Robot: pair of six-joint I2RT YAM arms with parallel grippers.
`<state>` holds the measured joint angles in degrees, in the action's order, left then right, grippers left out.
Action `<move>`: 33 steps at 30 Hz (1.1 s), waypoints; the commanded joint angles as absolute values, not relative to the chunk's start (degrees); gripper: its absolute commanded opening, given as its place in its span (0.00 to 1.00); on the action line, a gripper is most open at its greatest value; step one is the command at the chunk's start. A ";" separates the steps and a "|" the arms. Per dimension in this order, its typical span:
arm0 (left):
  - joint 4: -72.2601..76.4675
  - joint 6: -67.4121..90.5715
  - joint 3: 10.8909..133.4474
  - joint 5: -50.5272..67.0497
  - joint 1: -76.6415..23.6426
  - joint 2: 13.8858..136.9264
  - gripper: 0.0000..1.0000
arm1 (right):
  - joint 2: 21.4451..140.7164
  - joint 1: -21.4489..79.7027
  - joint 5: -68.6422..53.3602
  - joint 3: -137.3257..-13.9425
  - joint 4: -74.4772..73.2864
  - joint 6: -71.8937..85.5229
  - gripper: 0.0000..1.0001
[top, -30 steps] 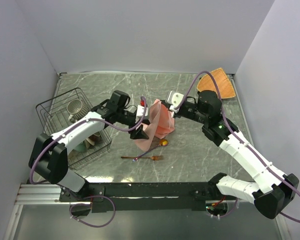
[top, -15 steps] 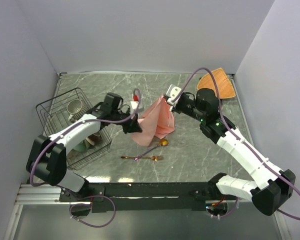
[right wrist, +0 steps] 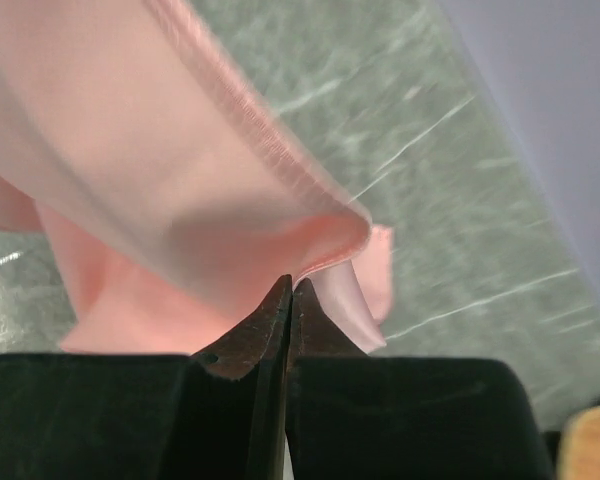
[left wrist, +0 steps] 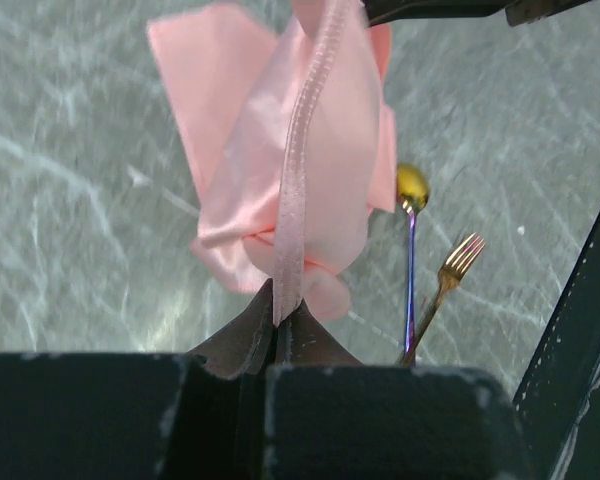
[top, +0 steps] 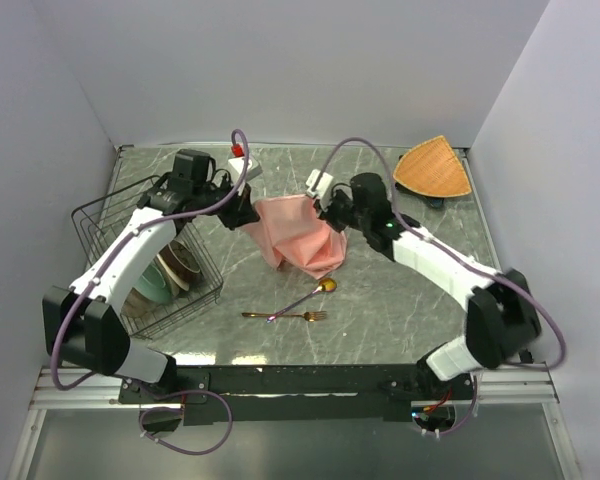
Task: Fold the napkin into a case and place the utensils inside
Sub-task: Pick up the crumpled napkin from the center of the board, then flatten out the crumpled napkin at the center of the board.
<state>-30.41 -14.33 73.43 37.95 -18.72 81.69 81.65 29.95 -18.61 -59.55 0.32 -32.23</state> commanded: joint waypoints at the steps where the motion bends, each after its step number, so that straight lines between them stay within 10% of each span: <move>1: -36.73 -15.38 76.29 35.86 -15.74 83.76 0.01 | 88.13 29.79 -17.40 -64.33 -1.84 -29.27 0.00; 33: -37.88 -18.28 78.58 35.77 -12.13 84.02 0.01 | 99.66 24.43 -16.69 -66.97 -9.66 -30.95 0.68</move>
